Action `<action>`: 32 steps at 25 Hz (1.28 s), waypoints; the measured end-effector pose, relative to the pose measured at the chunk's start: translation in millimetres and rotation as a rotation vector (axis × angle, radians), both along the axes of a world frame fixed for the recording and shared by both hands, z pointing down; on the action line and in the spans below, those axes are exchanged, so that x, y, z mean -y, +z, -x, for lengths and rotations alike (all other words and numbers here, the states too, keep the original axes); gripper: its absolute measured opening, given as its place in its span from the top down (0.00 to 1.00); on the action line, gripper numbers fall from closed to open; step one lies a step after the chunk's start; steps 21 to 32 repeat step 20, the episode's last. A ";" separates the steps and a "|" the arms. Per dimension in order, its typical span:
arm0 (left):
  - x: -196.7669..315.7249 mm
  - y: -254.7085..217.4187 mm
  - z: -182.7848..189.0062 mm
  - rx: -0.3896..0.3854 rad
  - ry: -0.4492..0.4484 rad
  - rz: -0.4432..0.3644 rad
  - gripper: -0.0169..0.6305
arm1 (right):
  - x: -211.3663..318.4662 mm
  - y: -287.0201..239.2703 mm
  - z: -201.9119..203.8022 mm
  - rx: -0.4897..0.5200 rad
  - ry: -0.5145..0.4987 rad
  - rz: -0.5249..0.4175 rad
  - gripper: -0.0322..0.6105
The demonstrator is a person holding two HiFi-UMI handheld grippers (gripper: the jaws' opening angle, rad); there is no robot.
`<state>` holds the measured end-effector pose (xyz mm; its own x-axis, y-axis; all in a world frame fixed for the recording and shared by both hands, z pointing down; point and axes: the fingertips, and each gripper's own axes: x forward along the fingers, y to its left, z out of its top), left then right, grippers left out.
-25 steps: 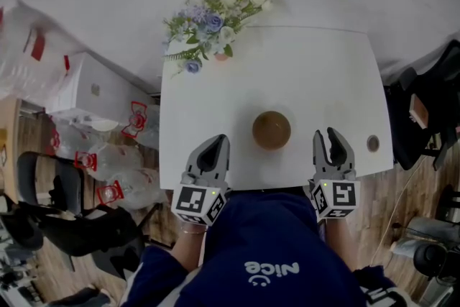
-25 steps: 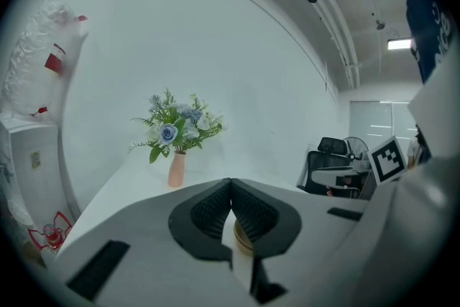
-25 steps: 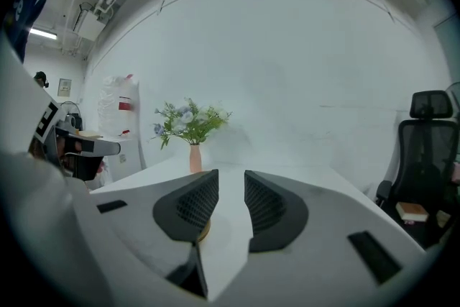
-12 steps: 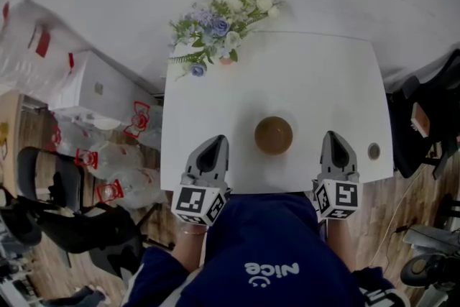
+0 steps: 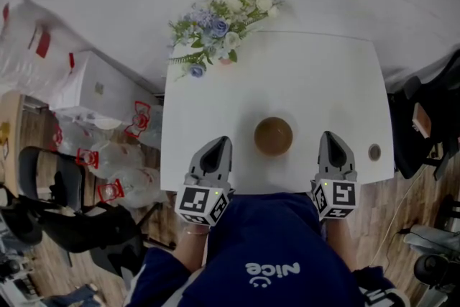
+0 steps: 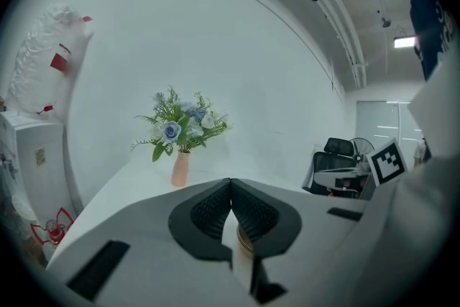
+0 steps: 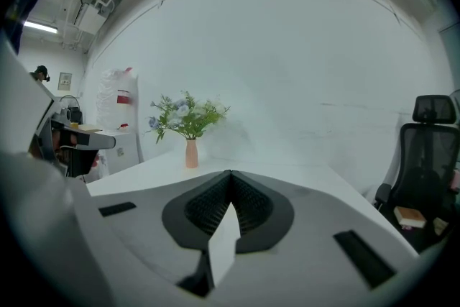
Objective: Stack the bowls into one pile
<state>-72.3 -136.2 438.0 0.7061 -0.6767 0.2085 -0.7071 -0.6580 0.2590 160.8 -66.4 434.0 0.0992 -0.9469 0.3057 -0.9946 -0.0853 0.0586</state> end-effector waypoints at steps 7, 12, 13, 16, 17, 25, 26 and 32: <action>2.9 2.4 -1.7 0.010 -0.012 -0.005 0.95 | 1.8 2.8 -2.2 -0.018 -0.010 0.006 0.92; 6.8 7.3 -0.2 0.019 -0.022 0.006 0.95 | 1.4 5.8 -5.0 -0.025 -0.007 0.019 0.92; 7.0 7.4 -0.6 0.018 -0.022 0.006 0.95 | 1.1 6.0 -5.4 -0.027 -0.008 0.021 0.92; 8.4 7.6 -3.0 0.021 -0.021 0.003 0.95 | 3.4 5.7 -5.9 -0.034 -0.014 0.024 0.92; 8.7 8.3 -4.1 0.023 -0.020 0.004 0.95 | 4.5 5.8 -5.8 -0.035 -0.018 0.025 0.92; 8.5 11.3 -7.2 0.028 -0.014 0.011 0.95 | 6.4 6.9 -5.4 -0.037 -0.026 0.027 0.92; 8.5 11.3 -7.2 0.028 -0.014 0.011 0.95 | 6.4 6.9 -5.4 -0.037 -0.026 0.027 0.92; 8.5 11.3 -7.2 0.028 -0.014 0.011 0.95 | 6.4 6.9 -5.4 -0.037 -0.026 0.027 0.92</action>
